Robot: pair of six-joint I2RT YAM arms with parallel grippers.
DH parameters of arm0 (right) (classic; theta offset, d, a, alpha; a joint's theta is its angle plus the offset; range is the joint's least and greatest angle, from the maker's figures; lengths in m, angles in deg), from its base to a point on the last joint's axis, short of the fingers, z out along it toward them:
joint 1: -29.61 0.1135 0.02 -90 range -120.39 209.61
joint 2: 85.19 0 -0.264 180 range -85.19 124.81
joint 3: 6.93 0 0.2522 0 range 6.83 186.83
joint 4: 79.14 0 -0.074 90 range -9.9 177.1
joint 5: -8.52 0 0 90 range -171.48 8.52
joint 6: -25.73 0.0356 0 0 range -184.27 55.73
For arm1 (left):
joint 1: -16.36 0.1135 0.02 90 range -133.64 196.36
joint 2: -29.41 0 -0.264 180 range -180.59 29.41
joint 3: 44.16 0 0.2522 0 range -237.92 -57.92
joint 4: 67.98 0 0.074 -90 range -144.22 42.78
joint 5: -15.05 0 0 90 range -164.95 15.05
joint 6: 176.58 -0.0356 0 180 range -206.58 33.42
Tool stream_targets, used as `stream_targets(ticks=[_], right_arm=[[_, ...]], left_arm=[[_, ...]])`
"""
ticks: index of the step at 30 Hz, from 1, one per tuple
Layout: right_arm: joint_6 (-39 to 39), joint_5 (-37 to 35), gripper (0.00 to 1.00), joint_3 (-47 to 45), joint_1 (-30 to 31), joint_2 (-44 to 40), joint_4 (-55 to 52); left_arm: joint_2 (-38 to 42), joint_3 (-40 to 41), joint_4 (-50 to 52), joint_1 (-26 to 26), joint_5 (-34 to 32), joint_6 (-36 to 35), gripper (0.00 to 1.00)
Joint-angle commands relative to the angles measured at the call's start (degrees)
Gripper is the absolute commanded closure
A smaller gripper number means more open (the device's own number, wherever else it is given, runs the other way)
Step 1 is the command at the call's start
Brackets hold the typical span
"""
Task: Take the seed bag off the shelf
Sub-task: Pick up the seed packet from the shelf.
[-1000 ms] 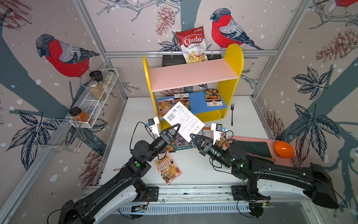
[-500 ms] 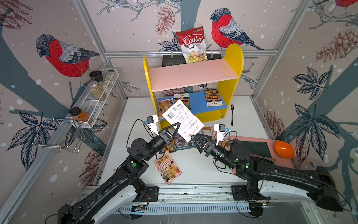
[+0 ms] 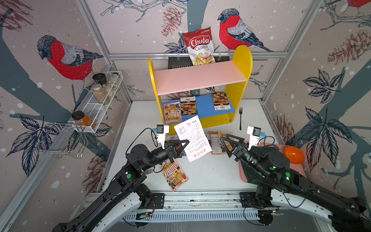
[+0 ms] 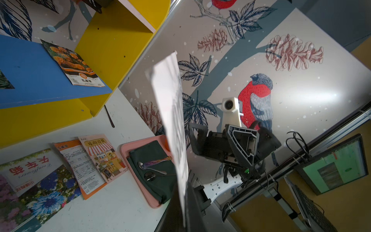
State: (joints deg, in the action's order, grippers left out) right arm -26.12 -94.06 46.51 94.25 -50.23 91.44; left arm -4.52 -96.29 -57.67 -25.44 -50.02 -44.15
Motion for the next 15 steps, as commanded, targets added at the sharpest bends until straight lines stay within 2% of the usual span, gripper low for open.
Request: stream_targets(ticks=[1, 7, 12, 15], right_arm=[[-4.9, 10.5, 0.12, 3.1, -1.5, 4.0, -7.1], [-7.5, 24.9, 0.21, 5.3, -4.5, 9.9, -4.8], [-7.4, 28.7, 0.31, 4.7, -5.1, 11.4, -2.7], [-7.0, 30.3, 0.41, 4.3, -5.6, 11.2, -1.6]], left_arm=[[-1.5, -1.9, 5.4, 0.1, 7.9, -8.0, 1.00], [-2.8, -2.6, 5.1, 0.2, 16.3, -12.9, 1.00], [-2.1, -2.1, 4.0, 0.2, 17.2, -13.2, 1.00], [-2.0, -2.1, 4.6, 0.2, 15.9, -13.3, 1.00]])
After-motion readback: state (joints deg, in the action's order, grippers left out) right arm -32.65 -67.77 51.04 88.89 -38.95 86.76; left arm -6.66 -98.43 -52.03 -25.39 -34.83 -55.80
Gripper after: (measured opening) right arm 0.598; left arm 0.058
